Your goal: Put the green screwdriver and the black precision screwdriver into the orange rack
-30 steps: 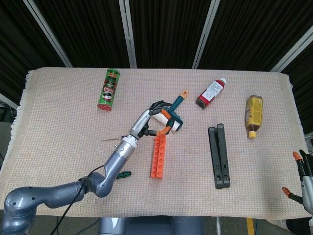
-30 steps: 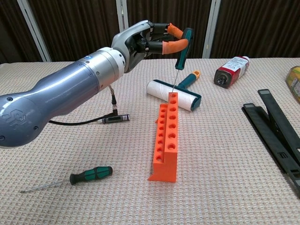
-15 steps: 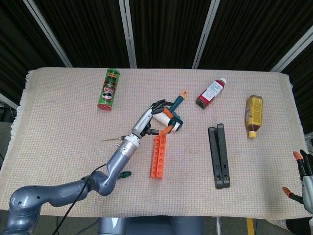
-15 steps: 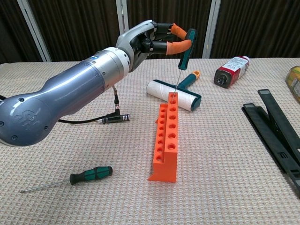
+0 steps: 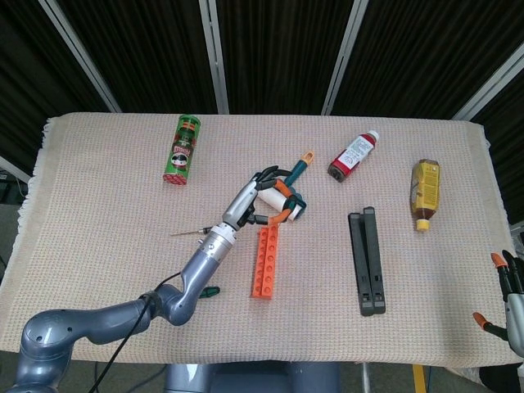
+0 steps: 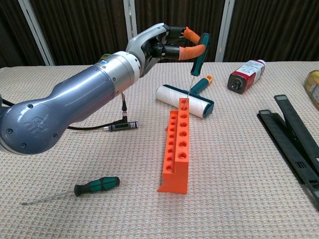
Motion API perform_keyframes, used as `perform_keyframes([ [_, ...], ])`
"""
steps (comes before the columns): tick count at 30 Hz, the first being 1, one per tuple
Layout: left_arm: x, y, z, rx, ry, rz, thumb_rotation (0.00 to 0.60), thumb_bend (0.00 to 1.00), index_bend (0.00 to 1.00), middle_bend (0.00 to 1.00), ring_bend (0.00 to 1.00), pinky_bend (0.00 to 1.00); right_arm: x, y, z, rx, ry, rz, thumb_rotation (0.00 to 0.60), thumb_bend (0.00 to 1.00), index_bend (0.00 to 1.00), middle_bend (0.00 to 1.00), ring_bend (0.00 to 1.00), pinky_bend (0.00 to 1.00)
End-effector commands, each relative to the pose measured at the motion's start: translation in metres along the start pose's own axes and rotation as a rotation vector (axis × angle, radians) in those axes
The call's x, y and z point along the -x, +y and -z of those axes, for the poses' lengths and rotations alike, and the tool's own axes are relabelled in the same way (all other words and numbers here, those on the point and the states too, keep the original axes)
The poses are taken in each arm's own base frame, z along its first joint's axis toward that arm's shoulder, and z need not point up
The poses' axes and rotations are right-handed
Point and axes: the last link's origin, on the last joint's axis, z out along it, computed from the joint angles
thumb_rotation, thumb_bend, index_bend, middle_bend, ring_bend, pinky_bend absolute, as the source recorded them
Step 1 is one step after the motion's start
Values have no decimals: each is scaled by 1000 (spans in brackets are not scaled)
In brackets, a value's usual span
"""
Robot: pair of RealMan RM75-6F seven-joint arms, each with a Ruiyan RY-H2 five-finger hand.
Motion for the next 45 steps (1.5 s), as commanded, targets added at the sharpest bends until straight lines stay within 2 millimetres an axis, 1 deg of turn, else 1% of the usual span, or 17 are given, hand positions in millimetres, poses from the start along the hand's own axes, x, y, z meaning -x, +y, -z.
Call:
perform_keyframes([
  [1, 0, -1, 0, 0, -2, -3, 558, 433, 597, 152, 0, 0, 0, 0, 0, 1, -1, -1, 600, 0, 0, 0, 0, 0],
  [12, 4, -6, 10, 27, -29, -20, 559, 432, 605, 155, 0, 0, 0, 1, 1, 5, 1, -1, 600, 0, 0, 0, 0, 0],
  [21, 5, -13, 31, 67, -59, -8, 556, 433, 618, 171, 0, 0, 1, 2, 0, 5, -5, -3, 600, 0, 0, 0, 0, 0],
  [36, 5, -23, 56, 167, -119, -152, 557, 433, 635, 186, 0, 0, 2, 1, -2, 1, -14, -3, 600, 0, 0, 0, 0, 0],
  [41, 7, -27, 60, 182, -140, -198, 559, 434, 636, 186, 0, 0, 3, 2, -2, 4, -15, -2, 600, 0, 0, 0, 0, 0],
  [45, 11, -27, 63, 212, -156, -273, 560, 433, 635, 184, 0, 0, 2, 2, -1, 5, -15, -3, 600, 0, 0, 0, 0, 0],
])
